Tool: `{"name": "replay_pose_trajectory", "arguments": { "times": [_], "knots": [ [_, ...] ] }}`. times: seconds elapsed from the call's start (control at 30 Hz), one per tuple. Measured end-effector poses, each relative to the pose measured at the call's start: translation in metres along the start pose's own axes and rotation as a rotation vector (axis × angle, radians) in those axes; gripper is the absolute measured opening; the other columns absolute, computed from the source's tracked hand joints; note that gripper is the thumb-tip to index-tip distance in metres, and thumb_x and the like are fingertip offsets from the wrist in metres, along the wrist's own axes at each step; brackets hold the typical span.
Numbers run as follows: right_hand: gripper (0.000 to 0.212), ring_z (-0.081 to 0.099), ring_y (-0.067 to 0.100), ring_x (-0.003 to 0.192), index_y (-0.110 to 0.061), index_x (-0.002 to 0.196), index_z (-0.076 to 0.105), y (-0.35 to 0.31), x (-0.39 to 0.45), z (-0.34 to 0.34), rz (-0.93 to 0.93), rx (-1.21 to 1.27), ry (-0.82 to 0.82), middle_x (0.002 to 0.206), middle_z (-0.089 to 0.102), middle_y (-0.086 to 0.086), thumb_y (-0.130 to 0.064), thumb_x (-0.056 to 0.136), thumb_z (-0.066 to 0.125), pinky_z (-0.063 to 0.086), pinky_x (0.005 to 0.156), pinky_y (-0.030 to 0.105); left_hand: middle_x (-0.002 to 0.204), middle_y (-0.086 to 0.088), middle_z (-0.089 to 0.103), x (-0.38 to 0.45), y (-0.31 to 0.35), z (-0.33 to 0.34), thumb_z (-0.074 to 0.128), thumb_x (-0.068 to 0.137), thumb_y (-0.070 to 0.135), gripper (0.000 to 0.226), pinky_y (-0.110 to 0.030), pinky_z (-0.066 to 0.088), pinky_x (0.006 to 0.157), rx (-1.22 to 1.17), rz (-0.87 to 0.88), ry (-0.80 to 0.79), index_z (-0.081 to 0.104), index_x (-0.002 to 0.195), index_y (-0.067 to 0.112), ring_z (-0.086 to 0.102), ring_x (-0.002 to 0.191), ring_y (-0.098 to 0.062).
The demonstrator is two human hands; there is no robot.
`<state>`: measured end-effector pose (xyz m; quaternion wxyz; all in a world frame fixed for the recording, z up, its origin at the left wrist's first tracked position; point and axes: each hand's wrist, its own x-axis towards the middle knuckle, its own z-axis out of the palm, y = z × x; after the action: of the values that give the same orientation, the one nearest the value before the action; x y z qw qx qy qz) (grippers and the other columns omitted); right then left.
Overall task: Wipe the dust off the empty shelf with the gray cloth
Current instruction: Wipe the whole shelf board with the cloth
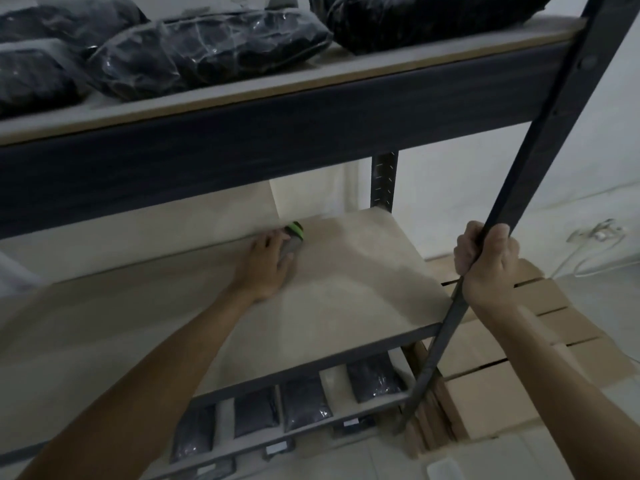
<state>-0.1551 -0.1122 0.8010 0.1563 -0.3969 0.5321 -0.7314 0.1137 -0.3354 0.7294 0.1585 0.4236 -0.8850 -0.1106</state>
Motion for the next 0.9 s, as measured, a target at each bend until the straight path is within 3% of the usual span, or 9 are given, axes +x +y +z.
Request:
{"name": "replay_pose_trajectory", "arguments": {
  "times": [0.13, 0.2, 0.3, 0.4, 0.5, 0.6, 0.73, 0.83, 0.9],
  "knots": [
    [0.073, 0.018, 0.007, 0.044, -0.019, 0.060, 0.029, 0.000, 0.000, -0.001, 0.013, -0.002, -0.034, 0.050, 0.025, -0.018, -0.088, 0.082, 0.035, 0.012, 0.048, 0.026, 0.138, 0.001, 0.049, -0.026, 0.030, -0.017, 0.047, 0.103, 0.045, 0.035, -0.040, 0.049, 0.096, -0.151, 0.272, -0.260, 0.041, 0.136, 0.032, 0.054, 0.116, -0.018],
    [0.071, 0.018, 0.005, 0.044, -0.022, 0.058, 0.030, -0.002, 0.000, 0.000, 0.027, -0.007, -0.050, 0.050, 0.025, -0.020, -0.089, 0.080, 0.034, 0.013, 0.048, 0.023, 0.131, 0.004, 0.051, -0.004, 0.027, -0.032, 0.049, 0.101, 0.042, 0.032, -0.040, 0.051, 0.092, -0.180, 0.308, -0.219, 0.045, 0.132, 0.034, 0.057, 0.110, -0.016],
    [0.075, 0.017, 0.004, 0.045, -0.019, 0.061, 0.027, -0.003, 0.001, 0.000, 0.056, 0.019, -0.043, 0.051, 0.024, -0.019, -0.092, 0.076, 0.038, 0.014, 0.047, 0.021, 0.129, -0.008, 0.050, 0.055, 0.012, -0.031, 0.052, 0.098, 0.036, 0.045, -0.048, 0.051, 0.093, -0.125, 0.239, -0.077, 0.041, 0.140, 0.026, 0.057, 0.113, -0.029],
    [0.076, 0.015, 0.005, 0.046, -0.020, 0.064, 0.026, -0.004, 0.002, 0.002, 0.057, 0.042, -0.044, 0.054, 0.021, -0.015, -0.093, 0.073, 0.041, 0.009, 0.047, 0.025, 0.148, -0.020, 0.040, 0.095, 0.005, -0.006, 0.051, 0.102, 0.030, 0.062, -0.053, 0.043, 0.107, 0.033, 0.106, -0.130, 0.023, 0.158, 0.023, 0.046, 0.130, -0.042],
    [0.079, 0.015, 0.006, 0.046, -0.017, 0.063, 0.024, -0.003, 0.002, 0.002, 0.063, 0.051, -0.041, 0.054, 0.020, -0.012, -0.093, 0.072, 0.042, 0.006, 0.047, 0.029, 0.148, -0.024, 0.037, 0.093, 0.006, 0.018, 0.045, 0.105, 0.034, 0.064, -0.051, 0.041, 0.107, 0.122, 0.024, -0.153, 0.018, 0.162, 0.021, 0.043, 0.131, -0.044],
    [0.081, 0.015, 0.007, 0.046, -0.016, 0.062, 0.025, -0.002, 0.001, 0.001, 0.079, 0.042, -0.037, 0.052, 0.021, -0.011, -0.094, 0.072, 0.040, 0.007, 0.048, 0.030, 0.145, -0.019, 0.038, 0.064, 0.030, 0.023, 0.040, 0.106, 0.040, 0.061, -0.049, 0.045, 0.102, 0.087, 0.151, -0.134, 0.019, 0.161, 0.023, 0.045, 0.130, -0.039],
    [0.085, 0.015, 0.009, 0.045, -0.012, 0.063, 0.027, -0.002, 0.001, 0.001, 0.086, 0.047, -0.047, 0.051, 0.021, -0.007, -0.096, 0.069, 0.040, 0.008, 0.049, 0.032, 0.153, -0.008, 0.035, 0.036, 0.056, 0.013, 0.036, 0.106, 0.048, 0.057, -0.048, 0.045, 0.107, -0.027, 0.360, -0.292, 0.021, 0.159, 0.033, 0.047, 0.133, -0.030],
    [0.091, 0.010, 0.012, 0.047, -0.008, 0.064, 0.019, -0.006, 0.001, 0.003, 0.083, 0.042, -0.055, 0.056, 0.011, 0.008, -0.097, 0.068, 0.039, 0.007, 0.048, 0.032, 0.141, -0.010, 0.044, 0.082, 0.052, 0.001, 0.038, 0.099, 0.051, 0.061, -0.050, 0.050, 0.100, -0.059, 0.328, -0.226, 0.032, 0.155, 0.028, 0.057, 0.118, -0.030],
    [0.091, 0.008, 0.014, 0.049, -0.010, 0.064, 0.018, -0.007, 0.001, 0.004, 0.089, 0.037, -0.045, 0.058, 0.008, 0.012, -0.098, 0.066, 0.039, 0.006, 0.049, 0.033, 0.140, -0.014, 0.045, 0.118, 0.048, 0.002, 0.042, 0.100, 0.046, 0.061, -0.049, 0.050, 0.099, -0.055, 0.247, -0.153, 0.031, 0.156, 0.025, 0.056, 0.118, -0.034]
  ]
}}
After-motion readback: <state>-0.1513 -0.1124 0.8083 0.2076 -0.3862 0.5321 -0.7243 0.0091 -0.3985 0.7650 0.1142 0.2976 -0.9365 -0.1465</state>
